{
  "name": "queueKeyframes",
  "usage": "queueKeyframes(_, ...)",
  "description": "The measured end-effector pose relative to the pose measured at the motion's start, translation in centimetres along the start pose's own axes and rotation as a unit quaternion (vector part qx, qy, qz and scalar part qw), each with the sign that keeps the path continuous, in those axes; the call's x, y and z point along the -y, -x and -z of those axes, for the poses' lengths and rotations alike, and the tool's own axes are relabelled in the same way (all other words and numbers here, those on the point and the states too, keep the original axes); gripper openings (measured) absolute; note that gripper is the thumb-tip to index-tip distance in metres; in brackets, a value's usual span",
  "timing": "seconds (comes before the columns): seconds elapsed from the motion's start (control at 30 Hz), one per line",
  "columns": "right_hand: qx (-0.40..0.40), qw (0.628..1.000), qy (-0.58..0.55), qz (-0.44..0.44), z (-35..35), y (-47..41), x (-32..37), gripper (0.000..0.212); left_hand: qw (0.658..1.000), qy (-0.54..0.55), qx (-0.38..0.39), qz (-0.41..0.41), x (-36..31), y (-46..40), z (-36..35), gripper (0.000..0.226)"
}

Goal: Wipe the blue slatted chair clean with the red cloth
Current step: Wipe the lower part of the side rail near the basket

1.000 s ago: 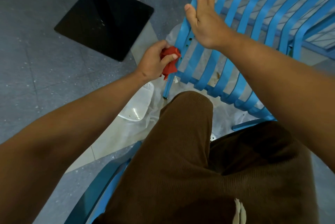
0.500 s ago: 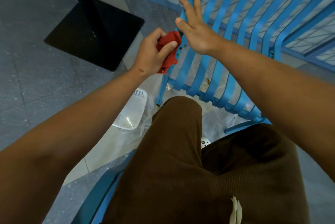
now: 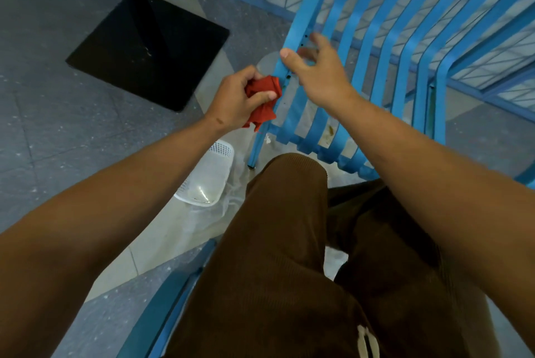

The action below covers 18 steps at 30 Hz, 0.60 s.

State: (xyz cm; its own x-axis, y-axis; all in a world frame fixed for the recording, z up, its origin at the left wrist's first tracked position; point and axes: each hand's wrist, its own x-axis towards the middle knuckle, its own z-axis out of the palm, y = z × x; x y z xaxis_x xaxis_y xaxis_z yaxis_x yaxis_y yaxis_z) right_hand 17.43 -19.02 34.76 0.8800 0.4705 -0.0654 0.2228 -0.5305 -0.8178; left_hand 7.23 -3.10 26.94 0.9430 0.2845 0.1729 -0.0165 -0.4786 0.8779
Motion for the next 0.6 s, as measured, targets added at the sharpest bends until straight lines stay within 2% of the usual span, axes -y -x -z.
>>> queueKeyframes(0.07, 0.036, 0.998, 0.035, 0.033, -0.5, 1.1, -0.9, 0.032, 1.000, -0.005, 0.000, -0.003, 0.6, 0.2, -0.4, 0.023)
queueKeyframes(0.1, 0.060, 0.996, 0.045, 0.047, -0.6, 1.7, -1.2, 0.026, 1.000, -0.002, 0.004, -0.002, 1.1, 0.4, -0.7, 0.023)
queueKeyframes(0.3, 0.125, 0.989, 0.056, 0.053, -0.7, 1.6, -2.6, 0.029, 0.999, 0.018, 0.034, 0.038, 5.0, 0.8, -2.7, 0.021)
queueKeyframes(0.47, 0.189, 0.979, 0.064, 0.043, -1.0, 0.0, -4.0, 0.029, 0.994, -0.009, 0.061, 0.089, 8.1, 0.8, -4.5, 0.023)
queueKeyframes(0.57, 0.184, 0.976, 0.097, 0.060, -1.2, -0.8, -5.0, 0.013, 0.986, -0.028, 0.081, 0.145, 9.4, 1.0, -5.3, 0.022)
queueKeyframes(0.6, 0.182, 0.975, 0.110, 0.067, -1.2, -1.1, -5.2, 0.022, 0.985, -0.034, 0.083, 0.148, 9.5, 0.9, -5.4, 0.022)
